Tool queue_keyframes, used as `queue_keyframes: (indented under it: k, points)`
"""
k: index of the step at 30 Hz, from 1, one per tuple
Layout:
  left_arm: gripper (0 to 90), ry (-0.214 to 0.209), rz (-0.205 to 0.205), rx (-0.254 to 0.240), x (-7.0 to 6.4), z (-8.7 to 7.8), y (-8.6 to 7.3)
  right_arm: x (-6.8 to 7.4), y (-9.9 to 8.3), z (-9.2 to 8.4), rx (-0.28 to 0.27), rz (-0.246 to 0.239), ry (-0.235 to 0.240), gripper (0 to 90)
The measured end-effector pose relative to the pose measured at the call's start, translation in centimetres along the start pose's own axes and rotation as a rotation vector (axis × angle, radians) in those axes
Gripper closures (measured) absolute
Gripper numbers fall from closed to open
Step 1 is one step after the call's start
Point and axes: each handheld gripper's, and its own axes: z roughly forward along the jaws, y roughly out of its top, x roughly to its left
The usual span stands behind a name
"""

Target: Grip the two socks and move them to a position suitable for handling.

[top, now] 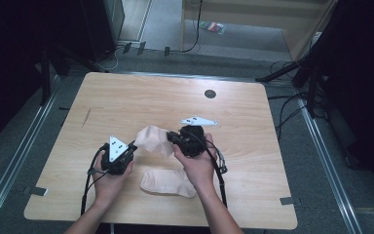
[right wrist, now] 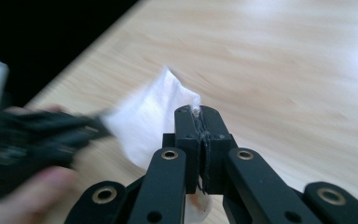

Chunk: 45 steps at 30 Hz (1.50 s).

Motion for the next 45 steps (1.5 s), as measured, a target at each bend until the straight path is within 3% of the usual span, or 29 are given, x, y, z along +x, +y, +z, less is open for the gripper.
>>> queue_keyframes:
  k: [4,7,10,13,16,18,24,32,35,39,45]
  points:
    - [90.0,-0.031,0.013,0.034,-0.7,0.4,-0.3,-3.2,-1.6,1.2,0.083,0.022,-0.041,88.5]
    - [90.0,-0.071,0.023,0.079,-1.2,0.8,-0.5,-4.7,-2.7,2.1,0.126,0.017,-0.074,88.5]
    - [84.3,-0.063,0.034,0.114,-1.5,1.2,-0.8,-5.6,-3.2,2.8,0.146,0.001,-0.107,88.4]
    - [78.4,-0.049,0.012,0.117,-1.4,1.2,-1.0,-6.3,-3.3,3.0,0.147,-0.038,-0.158,86.6]
    - [73.6,-0.058,-0.038,0.123,-0.8,1.3,-1.0,-7.0,-3.3,3.1,0.11,-0.071,-0.207,62.7]
    - [71.2,-0.068,-0.066,0.126,-0.5,1.2,-1.0,-7.2,-3.3,2.7,0.085,-0.084,-0.238,55.8]
    - [63.4,-0.088,-0.156,0.108,0.4,1.5,-0.7,-7.5,-4.2,1.3,0.057,-0.055,-0.256,53.7]
    - [51.8,-0.114,-0.208,0.107,1.6,2.1,0.1,-7.6,-6.1,0.5,0.046,0.02,-0.235,50.4]
    - [50.0,-0.104,-0.237,0.105,2.2,2.3,0.3,-7.6,-6.3,0.7,0.053,0.047,-0.214,49.5]
    - [45.9,-0.12,-0.284,0.108,2.8,2.7,0.7,-7.2,-6.4,1.1,0.053,0.038,-0.198,49.8]
    - [46.5,-0.134,-0.285,0.125,3.3,3.3,1.5,-7.0,-6.9,1.7,0.08,0.019,-0.21,52.6]
